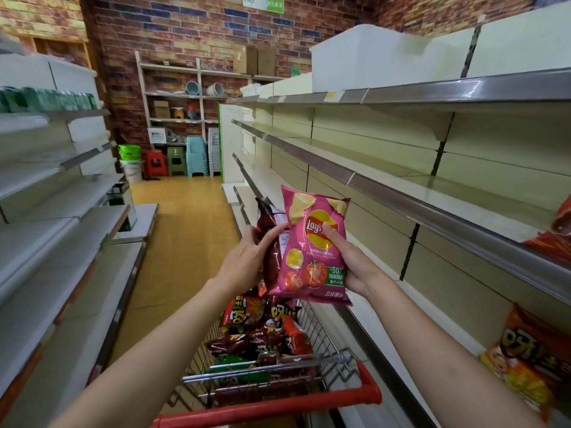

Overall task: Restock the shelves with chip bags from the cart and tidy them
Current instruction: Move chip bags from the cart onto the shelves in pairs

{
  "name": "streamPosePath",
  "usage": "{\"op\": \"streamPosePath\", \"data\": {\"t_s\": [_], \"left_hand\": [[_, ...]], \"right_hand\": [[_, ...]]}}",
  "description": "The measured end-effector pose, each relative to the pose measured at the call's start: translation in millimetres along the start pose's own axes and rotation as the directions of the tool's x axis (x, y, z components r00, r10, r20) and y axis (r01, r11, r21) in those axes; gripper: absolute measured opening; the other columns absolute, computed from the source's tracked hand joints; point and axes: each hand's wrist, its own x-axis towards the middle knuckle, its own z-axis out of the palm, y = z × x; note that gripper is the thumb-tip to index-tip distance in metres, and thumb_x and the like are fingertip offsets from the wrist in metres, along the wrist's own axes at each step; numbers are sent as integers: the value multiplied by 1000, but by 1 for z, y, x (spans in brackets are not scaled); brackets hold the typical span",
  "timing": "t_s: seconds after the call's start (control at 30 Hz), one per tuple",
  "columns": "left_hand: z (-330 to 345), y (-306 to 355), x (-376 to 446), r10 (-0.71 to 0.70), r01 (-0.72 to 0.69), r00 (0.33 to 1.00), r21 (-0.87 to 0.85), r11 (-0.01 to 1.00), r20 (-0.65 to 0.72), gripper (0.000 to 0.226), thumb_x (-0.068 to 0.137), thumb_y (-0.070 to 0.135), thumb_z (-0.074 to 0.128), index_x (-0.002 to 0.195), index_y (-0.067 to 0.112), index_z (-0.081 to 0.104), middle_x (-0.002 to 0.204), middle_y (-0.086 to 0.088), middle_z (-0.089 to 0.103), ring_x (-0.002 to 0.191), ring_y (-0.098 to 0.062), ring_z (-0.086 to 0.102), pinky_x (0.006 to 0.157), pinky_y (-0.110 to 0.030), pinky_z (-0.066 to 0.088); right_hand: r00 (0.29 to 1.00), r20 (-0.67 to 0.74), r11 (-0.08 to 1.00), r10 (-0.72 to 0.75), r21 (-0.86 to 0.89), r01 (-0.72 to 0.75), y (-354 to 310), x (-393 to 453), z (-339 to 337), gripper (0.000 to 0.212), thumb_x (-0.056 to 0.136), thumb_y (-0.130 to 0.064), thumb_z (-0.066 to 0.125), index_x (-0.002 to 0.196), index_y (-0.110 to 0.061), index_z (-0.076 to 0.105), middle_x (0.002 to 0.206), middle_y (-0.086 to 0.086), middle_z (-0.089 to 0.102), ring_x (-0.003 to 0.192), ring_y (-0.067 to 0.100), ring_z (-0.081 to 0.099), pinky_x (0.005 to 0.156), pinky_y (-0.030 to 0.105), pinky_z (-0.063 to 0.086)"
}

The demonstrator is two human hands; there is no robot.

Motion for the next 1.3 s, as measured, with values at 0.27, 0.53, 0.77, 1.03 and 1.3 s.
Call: {"op": "streamPosePath", "data": {"t_s": [0.27,0.53,0.77,1.03,1.3], "left_hand": [[7,-8,2,299,-226,944,396,890,-135,126,54,38,90,152,27,11,156,-22,2,146,-37,-13,118,-55,-7],[7,-8,5,488,-423,872,445,790,-37,114,56,42,87,145,5,25,154,-15,20,146,-27,12,118,-45,7],[13,-30,15,267,-258,964,325,910,19,87,58,66,75,120,8,53,125,-8,57,122,-28,51,116,-46,25],[-17,-81,12,-493,536,838,-519,665,233,83,69,46,81,130,15,35,121,-4,55,104,-23,58,85,-36,51],[-43,-111,5,-334,635,742,-769,71,582,52,85,55,56,118,15,57,95,-5,75,82,-21,72,67,-29,56]], "right_hand": [[1000,-13,999,15,33,-15,8,-5,-8,38,84,-46,61,109,-16,59,94,6,75,85,23,71,78,37,57],[999,-32,999,33,-25,-34,3,-5,-4,53,74,-51,64,113,-16,60,102,9,74,92,26,70,85,40,55],[996,-81,1000,-26,7,27,-7,9,5,84,46,-63,80,111,-16,57,96,7,75,88,26,72,80,39,56],[990,-110,994,-83,66,91,-9,37,30,113,18,-66,88,114,-16,56,100,8,75,88,24,73,73,37,59],[993,-118,1000,-28,-15,26,14,51,65,94,45,-61,83,121,-13,55,97,8,75,83,23,73,67,34,59]]}}
